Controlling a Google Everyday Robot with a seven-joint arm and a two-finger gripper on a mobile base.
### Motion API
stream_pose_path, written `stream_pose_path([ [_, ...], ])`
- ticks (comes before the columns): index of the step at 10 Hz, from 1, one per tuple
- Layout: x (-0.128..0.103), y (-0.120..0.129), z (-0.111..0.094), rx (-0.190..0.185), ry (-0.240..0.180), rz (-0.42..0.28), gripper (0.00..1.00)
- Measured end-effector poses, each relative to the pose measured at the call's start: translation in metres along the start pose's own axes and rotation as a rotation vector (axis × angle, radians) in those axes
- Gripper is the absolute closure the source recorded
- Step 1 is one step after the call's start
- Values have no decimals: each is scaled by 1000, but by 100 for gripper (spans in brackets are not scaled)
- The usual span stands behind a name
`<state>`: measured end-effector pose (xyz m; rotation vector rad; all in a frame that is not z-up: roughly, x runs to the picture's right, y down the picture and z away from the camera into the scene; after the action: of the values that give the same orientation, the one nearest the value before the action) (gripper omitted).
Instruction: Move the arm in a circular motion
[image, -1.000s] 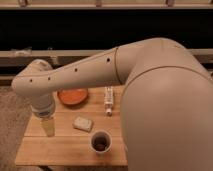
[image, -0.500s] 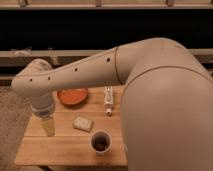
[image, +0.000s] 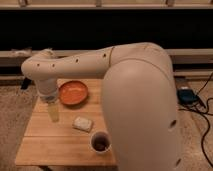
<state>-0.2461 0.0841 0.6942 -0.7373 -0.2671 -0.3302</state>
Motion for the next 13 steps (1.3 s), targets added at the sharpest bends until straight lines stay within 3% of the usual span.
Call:
stream_pose_path([
  [4,87,-53,1,-10,69,111,20],
  [6,151,-61,-1,7,123,213,20],
  [10,259,-23,-20,57,204,398,20],
  [13,306,29,-42,84,245,502,20],
])
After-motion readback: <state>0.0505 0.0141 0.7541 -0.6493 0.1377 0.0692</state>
